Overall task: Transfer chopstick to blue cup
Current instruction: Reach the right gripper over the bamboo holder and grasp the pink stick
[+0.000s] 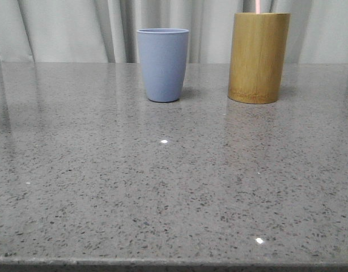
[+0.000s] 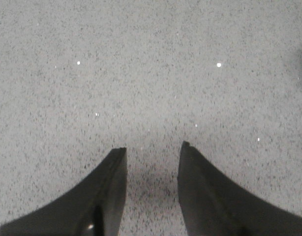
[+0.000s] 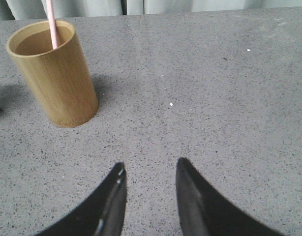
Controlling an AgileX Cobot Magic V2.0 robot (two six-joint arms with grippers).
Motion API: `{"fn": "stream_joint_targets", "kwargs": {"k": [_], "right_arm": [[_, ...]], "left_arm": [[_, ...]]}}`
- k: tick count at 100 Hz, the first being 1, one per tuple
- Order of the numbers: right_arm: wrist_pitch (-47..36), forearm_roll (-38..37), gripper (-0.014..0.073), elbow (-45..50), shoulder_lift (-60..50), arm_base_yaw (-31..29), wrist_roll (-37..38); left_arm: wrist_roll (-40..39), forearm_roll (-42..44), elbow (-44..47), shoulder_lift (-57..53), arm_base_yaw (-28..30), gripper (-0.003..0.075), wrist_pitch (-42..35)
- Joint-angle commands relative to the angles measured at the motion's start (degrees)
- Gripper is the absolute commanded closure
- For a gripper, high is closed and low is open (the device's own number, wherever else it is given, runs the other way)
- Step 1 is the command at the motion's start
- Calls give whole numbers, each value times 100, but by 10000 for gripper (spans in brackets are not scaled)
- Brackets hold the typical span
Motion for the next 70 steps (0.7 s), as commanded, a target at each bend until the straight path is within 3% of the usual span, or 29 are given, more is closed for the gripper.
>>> {"fn": "stream_joint_targets", "kwargs": {"k": [1,28,70], "right_arm": [[-345,18,321,-296,119,17,-81],[-162,29,321,-1200,888,363,-81],[-118,29,321,-3071,2673,1030,-81]], "left_arm": [[-50,13,339,-552,25,456,-790],[-71,71,1501,-1627,25,456,-1148],[-71,114,2190,-2285,25,456,-1429]]}}
